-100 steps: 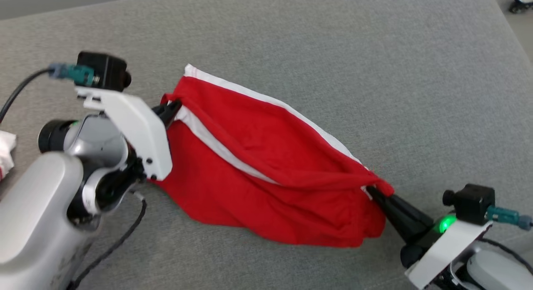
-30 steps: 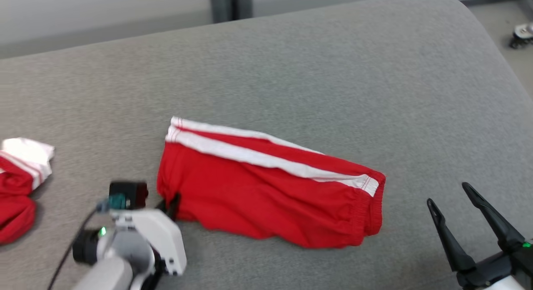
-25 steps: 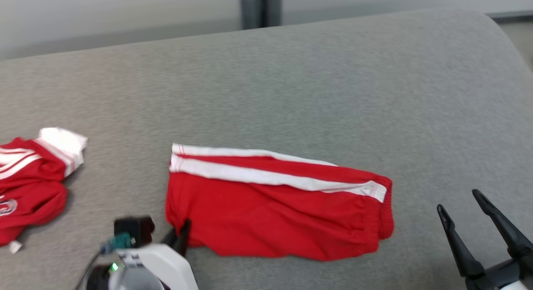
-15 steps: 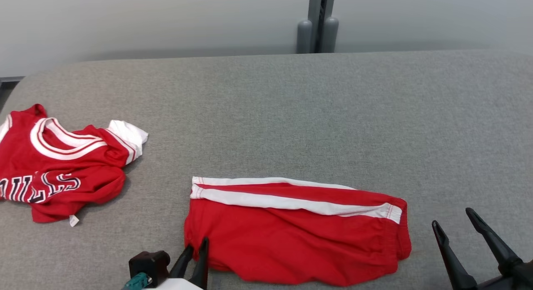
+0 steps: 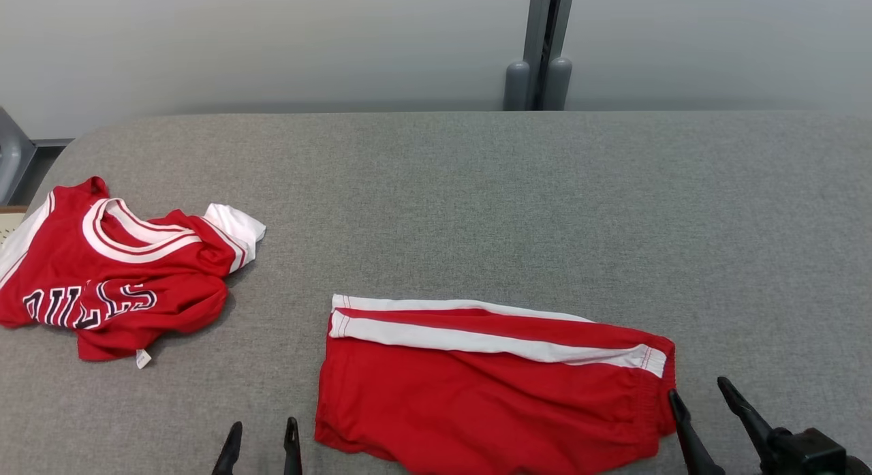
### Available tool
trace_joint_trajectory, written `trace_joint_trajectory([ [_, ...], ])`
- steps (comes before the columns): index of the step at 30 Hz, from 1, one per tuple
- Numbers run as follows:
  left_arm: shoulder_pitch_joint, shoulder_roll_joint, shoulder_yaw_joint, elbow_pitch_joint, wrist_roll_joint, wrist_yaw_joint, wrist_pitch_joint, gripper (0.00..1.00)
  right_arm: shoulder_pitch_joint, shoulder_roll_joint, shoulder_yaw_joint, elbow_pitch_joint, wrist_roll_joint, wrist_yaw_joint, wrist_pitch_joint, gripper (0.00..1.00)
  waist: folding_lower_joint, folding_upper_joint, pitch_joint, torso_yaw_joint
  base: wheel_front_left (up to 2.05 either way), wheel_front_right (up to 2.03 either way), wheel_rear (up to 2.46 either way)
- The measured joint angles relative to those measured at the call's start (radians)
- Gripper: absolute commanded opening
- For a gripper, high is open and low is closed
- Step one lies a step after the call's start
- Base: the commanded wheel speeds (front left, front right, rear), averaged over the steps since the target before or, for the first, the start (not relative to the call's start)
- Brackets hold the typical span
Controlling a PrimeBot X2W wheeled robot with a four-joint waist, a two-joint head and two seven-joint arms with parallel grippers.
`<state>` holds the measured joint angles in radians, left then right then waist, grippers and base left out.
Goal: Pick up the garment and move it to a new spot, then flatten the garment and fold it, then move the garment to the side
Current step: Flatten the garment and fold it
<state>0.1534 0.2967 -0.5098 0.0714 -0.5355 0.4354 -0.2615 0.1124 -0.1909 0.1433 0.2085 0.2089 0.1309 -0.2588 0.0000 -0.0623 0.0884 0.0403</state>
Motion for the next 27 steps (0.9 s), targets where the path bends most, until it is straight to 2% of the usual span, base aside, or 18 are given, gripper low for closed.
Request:
trace_joint_trajectory([
  [9,0.018,-0.061,0.091,-0.015,0.135,-0.071,0.0,1.0,-0.117,0.027,0.032,0.195,0.013,0.0,0.013,1.0,0.0,0.0,0.024,0.028,0.0,0.0,0.0],
  [15,0.03,-0.092,0.137,-0.014,0.178,-0.105,0.0,1.0,-0.157,0.029,0.057,0.28,0.059,0.0,0.047,1.0,0.0,0.0,0.033,0.035,0.0,0.0,0.0],
  [20,0.039,-0.129,0.16,-0.004,0.213,-0.145,0.0,1.0,-0.216,0.029,0.152,0.318,0.226,0.0,0.095,1.0,0.0,0.0,0.036,0.045,0.0,0.0,0.0],
  [25,0.039,-0.16,0.185,0.012,0.24,-0.179,0.0,1.0,-0.274,-0.002,0.23,0.351,0.407,0.0,0.18,1.0,0.0,0.0,0.027,0.055,0.0,0.0,0.0],
  [26,0.039,-0.164,0.19,0.015,0.245,-0.184,0.0,1.0,-0.284,-0.006,0.243,0.353,0.455,0.0,0.198,0.15,0.0001,0.0,0.025,0.057,0.0,0.0,0.0],
  [27,0.04,-0.169,0.195,0.018,0.249,-0.19,0.0,1.0,-0.291,-0.007,0.248,0.354,0.505,0.0,0.212,0.0,0.0,0.0,0.022,0.058,0.0,0.0,0.0],
])
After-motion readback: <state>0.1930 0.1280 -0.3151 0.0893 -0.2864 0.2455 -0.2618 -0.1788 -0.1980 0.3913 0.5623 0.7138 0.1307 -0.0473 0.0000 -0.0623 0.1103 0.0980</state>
